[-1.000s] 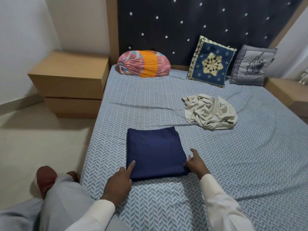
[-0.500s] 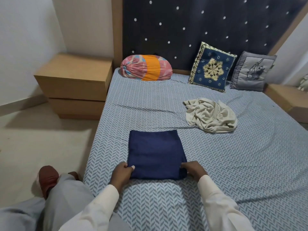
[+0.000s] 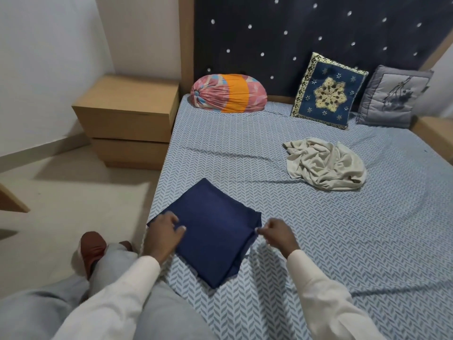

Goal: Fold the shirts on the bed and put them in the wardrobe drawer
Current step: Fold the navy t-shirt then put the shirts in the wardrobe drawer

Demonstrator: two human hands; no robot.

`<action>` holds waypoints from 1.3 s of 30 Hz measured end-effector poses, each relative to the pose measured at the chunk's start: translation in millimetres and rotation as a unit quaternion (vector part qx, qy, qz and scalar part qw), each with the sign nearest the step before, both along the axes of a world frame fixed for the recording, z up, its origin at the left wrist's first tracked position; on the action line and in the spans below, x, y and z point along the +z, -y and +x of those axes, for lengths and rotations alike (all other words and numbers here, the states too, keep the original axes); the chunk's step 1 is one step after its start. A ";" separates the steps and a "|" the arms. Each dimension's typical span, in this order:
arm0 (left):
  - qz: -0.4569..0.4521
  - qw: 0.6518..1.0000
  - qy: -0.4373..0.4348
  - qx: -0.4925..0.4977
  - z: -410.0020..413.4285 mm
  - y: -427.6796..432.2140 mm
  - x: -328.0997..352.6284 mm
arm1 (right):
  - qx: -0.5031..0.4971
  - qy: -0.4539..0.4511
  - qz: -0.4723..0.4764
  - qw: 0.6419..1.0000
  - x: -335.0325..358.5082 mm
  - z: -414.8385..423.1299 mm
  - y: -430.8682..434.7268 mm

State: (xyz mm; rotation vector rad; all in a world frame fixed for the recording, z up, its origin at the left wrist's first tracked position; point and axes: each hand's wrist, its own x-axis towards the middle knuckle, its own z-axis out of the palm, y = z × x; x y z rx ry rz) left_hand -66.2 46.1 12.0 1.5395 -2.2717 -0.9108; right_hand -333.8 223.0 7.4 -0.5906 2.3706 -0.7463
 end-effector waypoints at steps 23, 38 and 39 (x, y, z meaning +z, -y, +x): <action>-0.129 0.904 0.261 -0.313 -43.1 -126.5 -23.5 | 0.297 -0.195 -0.104 0.929 -28.9 -53.2 24.5; -0.156 0.931 0.210 -0.254 -44.3 -112.0 -16.1 | 0.323 -0.161 -0.045 0.932 -31.1 -62.0 39.9; -0.173 0.938 0.170 -0.249 -34.1 -109.0 -7.0 | 0.312 -0.161 -0.086 0.932 -25.6 -56.7 35.8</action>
